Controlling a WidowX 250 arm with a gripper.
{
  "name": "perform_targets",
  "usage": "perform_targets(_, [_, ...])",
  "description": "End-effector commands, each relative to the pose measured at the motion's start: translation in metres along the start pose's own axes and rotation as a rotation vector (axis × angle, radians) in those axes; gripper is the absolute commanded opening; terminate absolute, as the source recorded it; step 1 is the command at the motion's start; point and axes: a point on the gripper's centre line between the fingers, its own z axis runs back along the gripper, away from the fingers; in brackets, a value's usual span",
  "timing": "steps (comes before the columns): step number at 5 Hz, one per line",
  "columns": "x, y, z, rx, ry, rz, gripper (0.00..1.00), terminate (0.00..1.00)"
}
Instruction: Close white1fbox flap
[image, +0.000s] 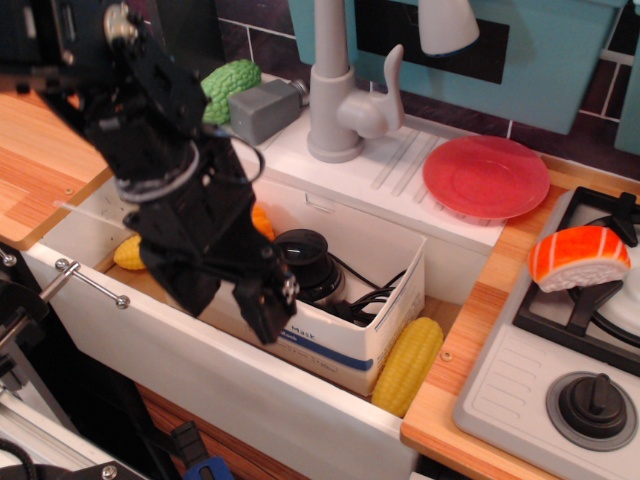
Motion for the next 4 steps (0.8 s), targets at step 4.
perform_targets(4, [0.099, 0.006, -0.029, -0.104, -0.329, -0.141, 1.0, 0.0])
